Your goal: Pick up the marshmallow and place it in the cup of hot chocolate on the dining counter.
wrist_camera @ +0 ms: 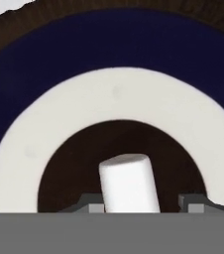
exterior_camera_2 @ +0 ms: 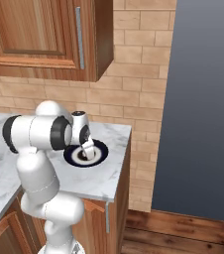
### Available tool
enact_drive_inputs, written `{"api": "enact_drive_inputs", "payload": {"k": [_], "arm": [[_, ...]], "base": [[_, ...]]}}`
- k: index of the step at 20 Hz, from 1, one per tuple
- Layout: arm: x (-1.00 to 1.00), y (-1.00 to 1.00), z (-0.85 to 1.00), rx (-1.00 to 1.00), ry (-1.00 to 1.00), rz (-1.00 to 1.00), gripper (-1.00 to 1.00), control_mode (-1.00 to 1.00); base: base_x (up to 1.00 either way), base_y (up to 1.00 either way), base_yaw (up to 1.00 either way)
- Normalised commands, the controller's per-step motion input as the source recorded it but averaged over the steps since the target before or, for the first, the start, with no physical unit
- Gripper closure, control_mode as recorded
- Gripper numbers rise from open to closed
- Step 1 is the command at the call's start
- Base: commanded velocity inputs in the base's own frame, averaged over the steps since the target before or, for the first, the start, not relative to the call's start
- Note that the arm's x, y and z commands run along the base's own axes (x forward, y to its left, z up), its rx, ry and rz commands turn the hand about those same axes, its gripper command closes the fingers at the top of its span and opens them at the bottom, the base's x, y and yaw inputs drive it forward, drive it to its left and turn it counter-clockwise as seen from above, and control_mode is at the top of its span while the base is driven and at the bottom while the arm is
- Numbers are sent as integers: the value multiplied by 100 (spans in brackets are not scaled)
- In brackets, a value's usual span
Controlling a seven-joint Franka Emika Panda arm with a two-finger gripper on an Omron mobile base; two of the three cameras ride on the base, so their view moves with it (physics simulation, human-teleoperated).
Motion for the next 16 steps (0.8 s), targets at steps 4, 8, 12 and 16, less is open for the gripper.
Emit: {"api": "enact_drive_inputs", "payload": {"k": [4, 8, 12, 16], "arm": [[-19, 0, 10, 10, -16, 18, 100, -100], [-47, 0, 37, 11, -30, 30, 100, -100], [-63, 0, 75, 6, -12, 24, 100, -100], [-82, 0, 76, 0, 0, 20, 100, -100]], "base": [[0, 0, 0], [0, 0, 0], [0, 0, 0], [0, 0, 0]]}}
